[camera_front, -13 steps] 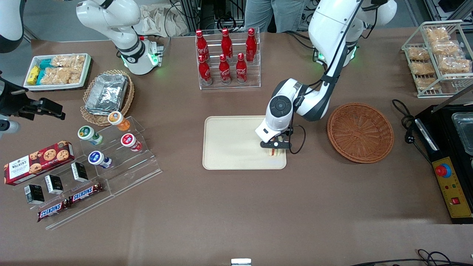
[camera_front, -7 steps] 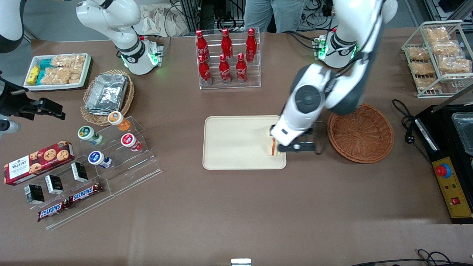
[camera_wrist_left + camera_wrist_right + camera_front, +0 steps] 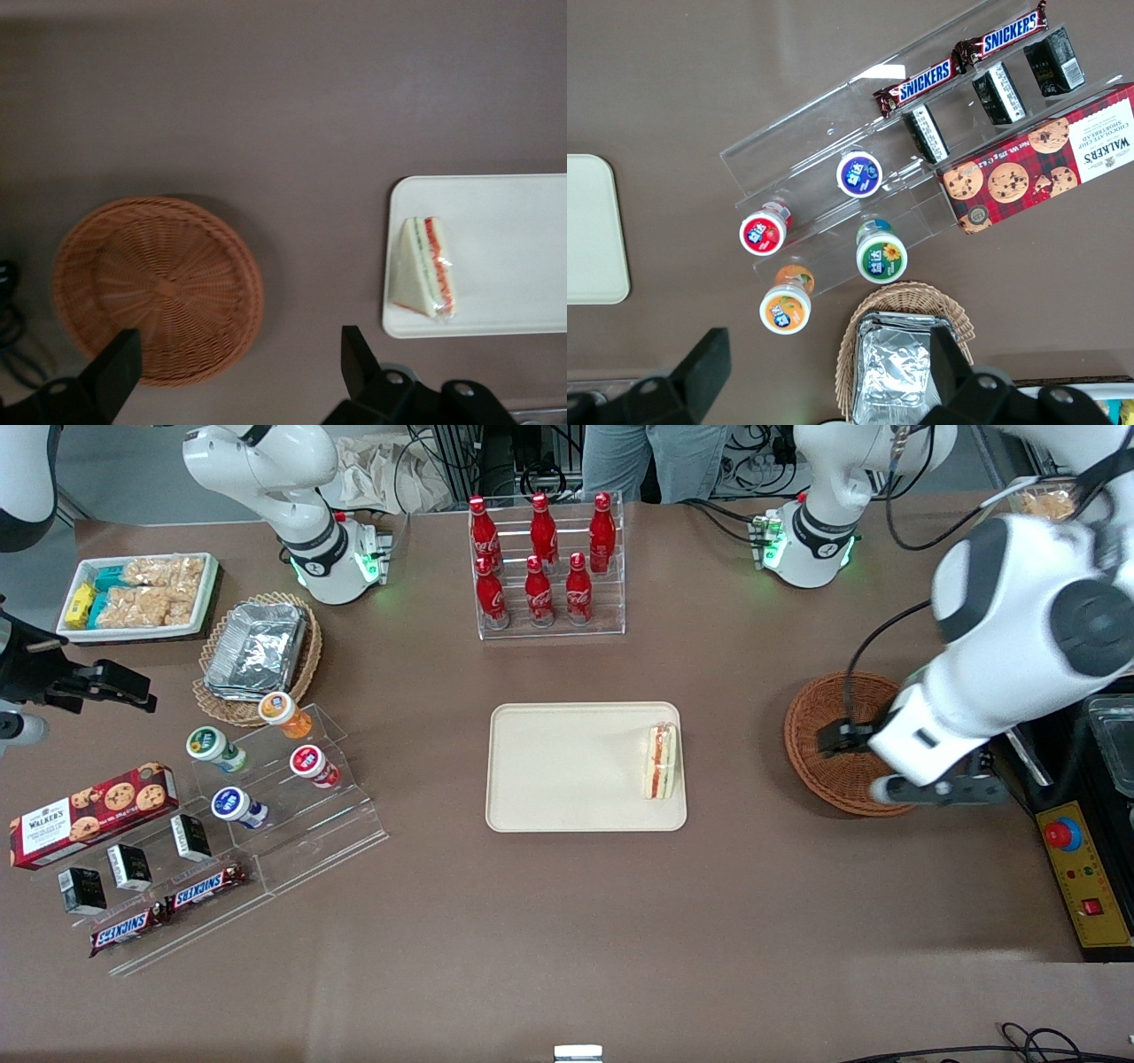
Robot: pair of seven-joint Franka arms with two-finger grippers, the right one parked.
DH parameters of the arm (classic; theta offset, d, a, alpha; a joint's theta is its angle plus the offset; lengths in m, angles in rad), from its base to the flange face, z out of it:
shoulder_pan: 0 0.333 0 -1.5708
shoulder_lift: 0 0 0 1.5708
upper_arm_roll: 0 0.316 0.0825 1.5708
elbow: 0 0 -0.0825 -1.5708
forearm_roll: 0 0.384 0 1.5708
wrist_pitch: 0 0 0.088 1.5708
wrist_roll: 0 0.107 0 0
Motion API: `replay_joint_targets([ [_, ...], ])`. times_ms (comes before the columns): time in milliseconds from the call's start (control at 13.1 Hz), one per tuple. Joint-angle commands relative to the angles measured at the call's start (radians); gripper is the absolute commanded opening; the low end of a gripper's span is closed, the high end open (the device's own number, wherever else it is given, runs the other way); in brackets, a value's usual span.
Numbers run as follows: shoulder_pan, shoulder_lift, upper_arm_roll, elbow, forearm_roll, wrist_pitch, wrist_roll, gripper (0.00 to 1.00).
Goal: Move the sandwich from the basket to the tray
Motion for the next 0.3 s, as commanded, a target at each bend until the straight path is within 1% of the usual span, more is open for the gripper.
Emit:
replay_joint_targets([
  [0,0.008,-0.129,-0.001,-0.050,0.080,-0.039,0.015,1.00],
  [76,0.008,-0.140,0.009,-0.039,0.081,-0.051,0.018,1.00],
  [228,0.008,-0.123,0.013,0.019,0.068,-0.084,0.051,1.00],
])
